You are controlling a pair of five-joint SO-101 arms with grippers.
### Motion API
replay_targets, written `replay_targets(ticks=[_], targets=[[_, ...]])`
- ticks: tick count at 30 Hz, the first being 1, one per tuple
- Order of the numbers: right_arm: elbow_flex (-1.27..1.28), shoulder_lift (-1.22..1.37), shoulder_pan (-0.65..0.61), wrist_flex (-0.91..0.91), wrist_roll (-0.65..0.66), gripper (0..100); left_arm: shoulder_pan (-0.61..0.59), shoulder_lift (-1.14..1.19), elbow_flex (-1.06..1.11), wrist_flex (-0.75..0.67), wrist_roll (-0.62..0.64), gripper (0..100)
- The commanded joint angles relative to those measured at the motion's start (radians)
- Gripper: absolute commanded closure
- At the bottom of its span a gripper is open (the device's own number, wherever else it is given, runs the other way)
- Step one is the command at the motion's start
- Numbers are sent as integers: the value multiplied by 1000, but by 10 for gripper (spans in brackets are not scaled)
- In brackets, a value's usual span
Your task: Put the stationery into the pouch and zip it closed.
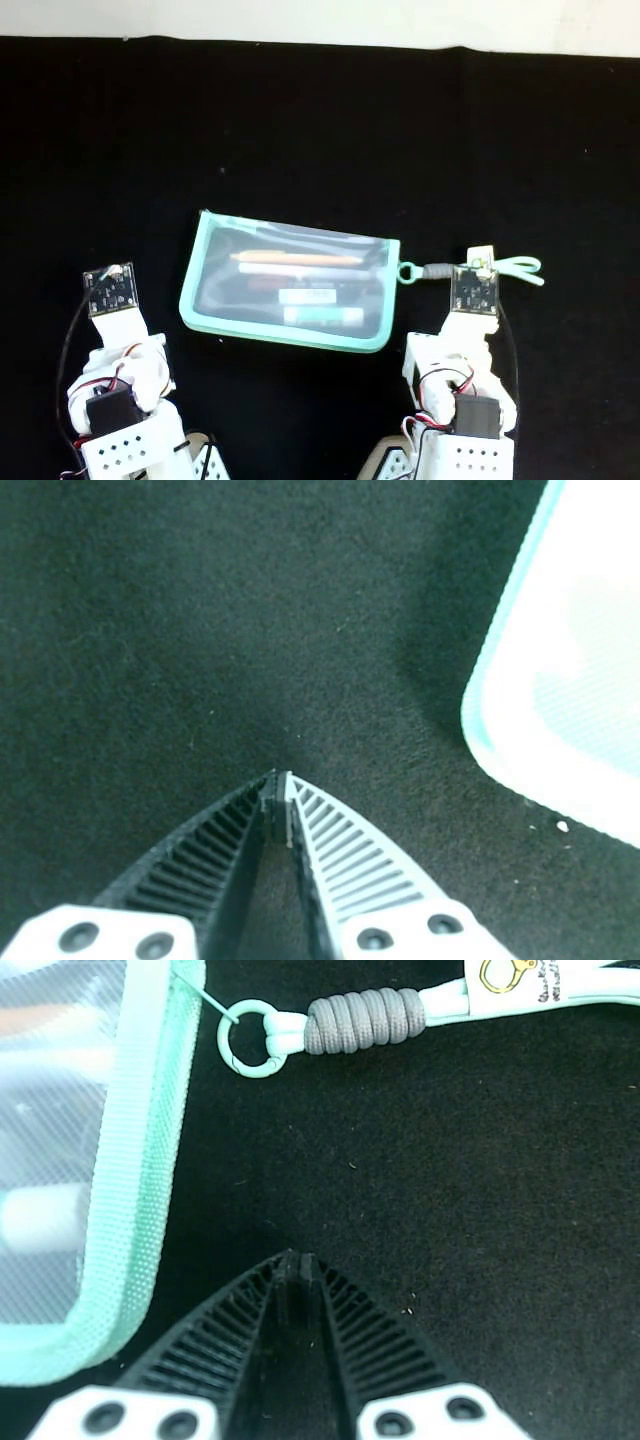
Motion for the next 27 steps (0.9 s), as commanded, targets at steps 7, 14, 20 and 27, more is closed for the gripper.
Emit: replay_targets(ticks=[7,14,20,27], targets=[[122,-7,5,4,-5,990,-8,-7,12,5,6,993],[122,-7,5,4,-5,990,-8,-7,12,5,6,993],[122,-7,5,4,-5,990,-8,-7,12,5,6,993],[122,-7,1,2,-5,990,1,-7,12,5,6,993]])
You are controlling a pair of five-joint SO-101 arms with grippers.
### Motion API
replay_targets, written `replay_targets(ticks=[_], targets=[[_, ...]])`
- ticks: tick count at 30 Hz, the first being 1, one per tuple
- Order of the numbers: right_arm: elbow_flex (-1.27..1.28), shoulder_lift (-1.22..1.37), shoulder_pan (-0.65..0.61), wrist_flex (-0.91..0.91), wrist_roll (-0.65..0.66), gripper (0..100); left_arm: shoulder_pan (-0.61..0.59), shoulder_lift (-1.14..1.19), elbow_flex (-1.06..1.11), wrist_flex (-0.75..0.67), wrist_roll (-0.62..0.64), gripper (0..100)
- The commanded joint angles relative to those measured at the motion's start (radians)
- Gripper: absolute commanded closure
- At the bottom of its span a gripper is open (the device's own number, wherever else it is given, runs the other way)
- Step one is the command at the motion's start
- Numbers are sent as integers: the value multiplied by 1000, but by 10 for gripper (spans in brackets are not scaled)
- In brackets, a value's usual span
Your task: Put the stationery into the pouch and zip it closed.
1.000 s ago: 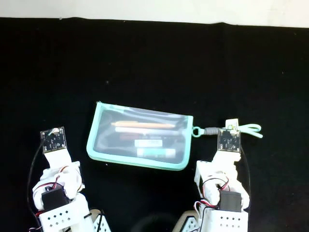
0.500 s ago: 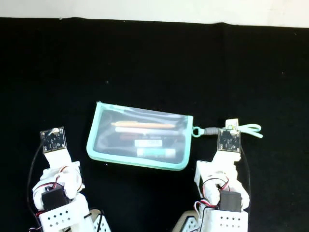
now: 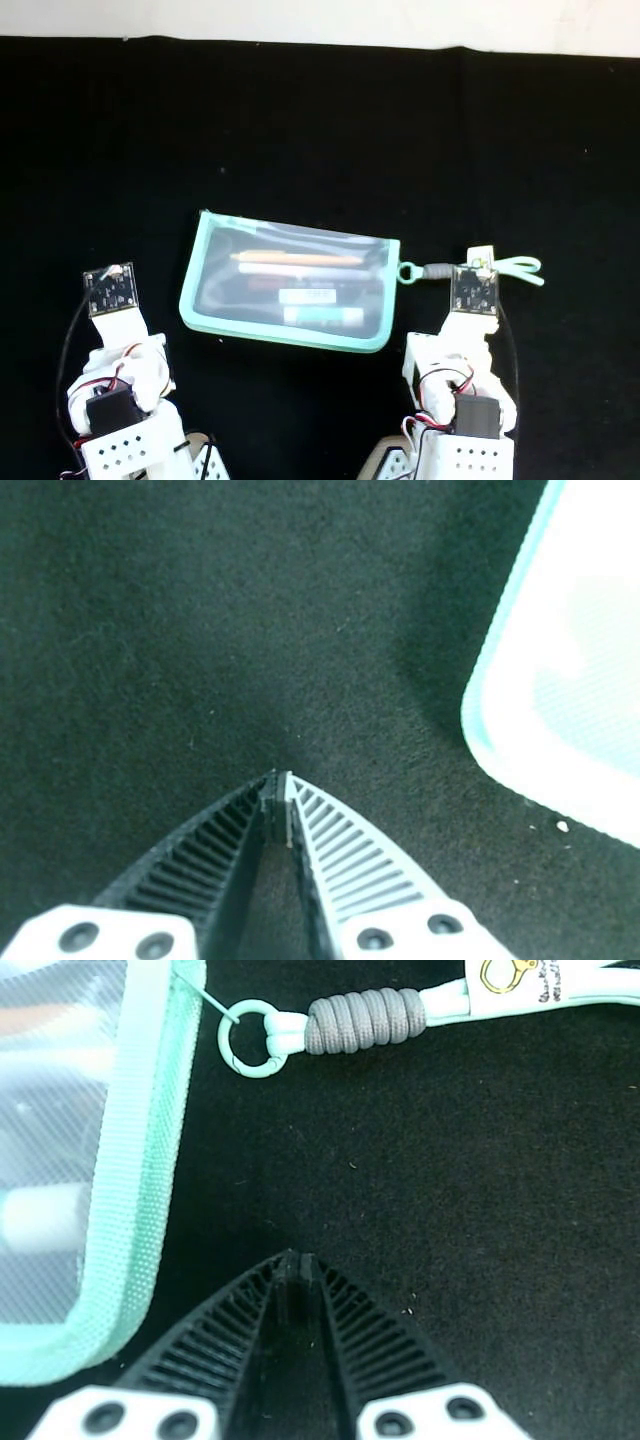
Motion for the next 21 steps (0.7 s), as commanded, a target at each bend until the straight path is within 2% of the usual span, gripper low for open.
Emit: replay_targets(ticks=[1,7,21], targets=[[122,-7,2,2,-5,990,12,-7,12,5,6,993],[122,-7,2,2,-5,990,101,-7,12,5,5,993],[124,-7,1,-4,-5,990,110,-7,12,5,5,993]])
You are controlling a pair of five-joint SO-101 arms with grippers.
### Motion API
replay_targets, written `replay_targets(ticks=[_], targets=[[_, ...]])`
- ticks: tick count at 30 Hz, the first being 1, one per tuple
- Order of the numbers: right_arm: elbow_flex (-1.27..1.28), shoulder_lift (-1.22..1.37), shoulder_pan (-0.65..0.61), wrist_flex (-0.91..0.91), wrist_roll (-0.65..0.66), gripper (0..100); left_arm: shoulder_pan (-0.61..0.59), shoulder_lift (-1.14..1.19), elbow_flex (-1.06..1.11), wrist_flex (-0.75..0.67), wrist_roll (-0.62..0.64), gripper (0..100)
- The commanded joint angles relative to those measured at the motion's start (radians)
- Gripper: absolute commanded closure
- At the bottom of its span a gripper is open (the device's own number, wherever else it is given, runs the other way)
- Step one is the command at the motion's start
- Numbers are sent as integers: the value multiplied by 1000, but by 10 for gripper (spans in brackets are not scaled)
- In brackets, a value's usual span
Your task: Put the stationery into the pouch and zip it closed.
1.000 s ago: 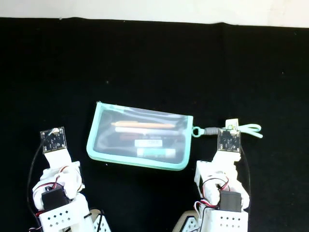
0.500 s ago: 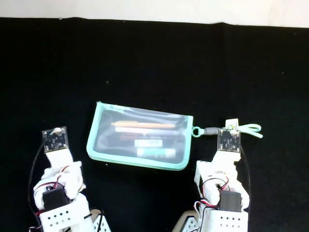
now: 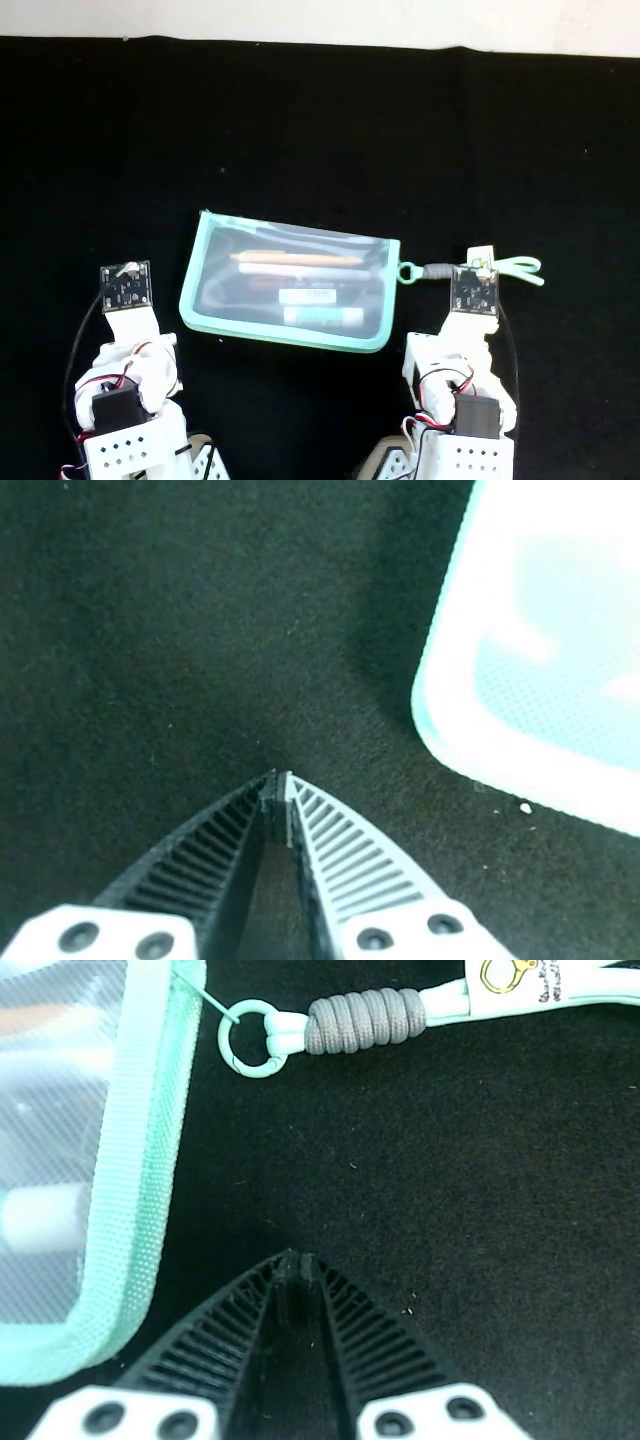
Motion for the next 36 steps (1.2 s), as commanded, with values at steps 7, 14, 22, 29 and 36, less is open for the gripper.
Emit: replay_targets(ticks=[7,14,22,29,36], targets=[[124,-7,1,-4,-5,990,79,-8,12,2,8,993],[125,-7,2,-278,-9,990,297,-7,12,-146,8,993],[125,-7,2,-374,-9,990,351,-8,12,-269,3,993],[125,-7,-5,-380,-5,990,351,-8,12,-324,2,976],[70,-7,-2,-275,52,990,294,-7,1,-230,0,771]])
